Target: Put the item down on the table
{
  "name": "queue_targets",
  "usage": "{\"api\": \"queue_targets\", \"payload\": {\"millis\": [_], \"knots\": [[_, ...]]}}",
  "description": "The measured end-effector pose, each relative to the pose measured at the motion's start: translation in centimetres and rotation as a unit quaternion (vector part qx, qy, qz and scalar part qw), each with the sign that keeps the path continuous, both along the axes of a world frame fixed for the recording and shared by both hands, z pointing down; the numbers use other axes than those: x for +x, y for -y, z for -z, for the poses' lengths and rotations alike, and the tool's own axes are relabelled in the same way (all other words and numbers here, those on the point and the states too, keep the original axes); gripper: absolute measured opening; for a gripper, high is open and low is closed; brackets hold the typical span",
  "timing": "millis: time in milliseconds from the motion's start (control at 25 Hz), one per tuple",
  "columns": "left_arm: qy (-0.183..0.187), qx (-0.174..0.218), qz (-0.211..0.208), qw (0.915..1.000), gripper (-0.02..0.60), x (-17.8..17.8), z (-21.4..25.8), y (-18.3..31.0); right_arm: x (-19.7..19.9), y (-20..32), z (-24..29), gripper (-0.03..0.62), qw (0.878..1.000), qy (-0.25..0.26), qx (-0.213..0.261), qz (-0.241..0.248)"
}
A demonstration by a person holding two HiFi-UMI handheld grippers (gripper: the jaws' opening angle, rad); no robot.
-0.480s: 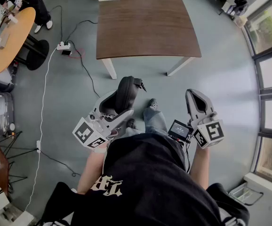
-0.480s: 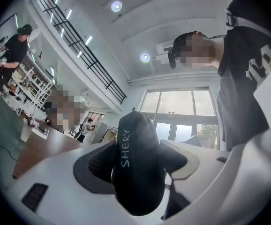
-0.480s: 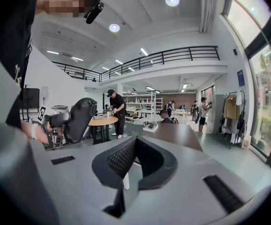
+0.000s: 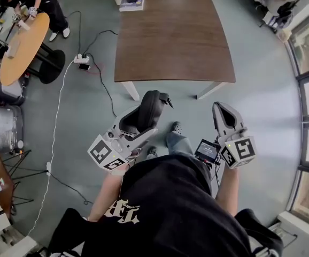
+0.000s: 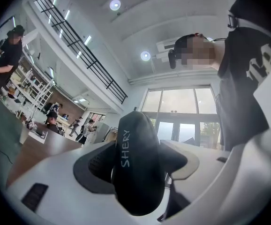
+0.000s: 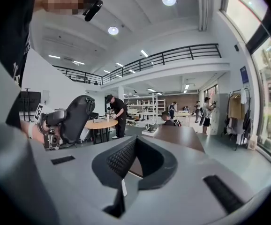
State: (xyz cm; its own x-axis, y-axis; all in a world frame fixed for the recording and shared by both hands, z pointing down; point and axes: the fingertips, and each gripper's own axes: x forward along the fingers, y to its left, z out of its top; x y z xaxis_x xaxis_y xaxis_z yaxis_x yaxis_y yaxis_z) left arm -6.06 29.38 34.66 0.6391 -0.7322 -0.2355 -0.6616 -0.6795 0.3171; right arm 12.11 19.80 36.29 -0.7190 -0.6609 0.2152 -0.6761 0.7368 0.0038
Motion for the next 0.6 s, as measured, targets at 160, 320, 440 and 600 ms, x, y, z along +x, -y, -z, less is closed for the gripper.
{"api": "queue_targets", "payload": {"millis": [160,320,440,600], "knots": [[0.004,-0.002,0.007,1.0000,0.302,0.6,0.4,2.9,0.4,2.9,0.0,-0.012,1.000,0.000,-0.005,0.007],[0.005,-0.008,0.016,0.9998,0.302,1.2,0.3,5.5,1.3,5.8,0.0,-0.012,1.000,0.001,-0.007,0.011],[0.006,-0.014,0.021,0.9997,0.302,1.8,0.1,7.0,1.9,7.4,-0.1,-0.012,1.000,0.004,-0.010,0.014],[0.010,-0.021,0.021,0.9995,0.302,3.6,-0.2,9.1,3.2,9.5,-0.5,-0.012,1.000,0.007,-0.013,0.019]]}}
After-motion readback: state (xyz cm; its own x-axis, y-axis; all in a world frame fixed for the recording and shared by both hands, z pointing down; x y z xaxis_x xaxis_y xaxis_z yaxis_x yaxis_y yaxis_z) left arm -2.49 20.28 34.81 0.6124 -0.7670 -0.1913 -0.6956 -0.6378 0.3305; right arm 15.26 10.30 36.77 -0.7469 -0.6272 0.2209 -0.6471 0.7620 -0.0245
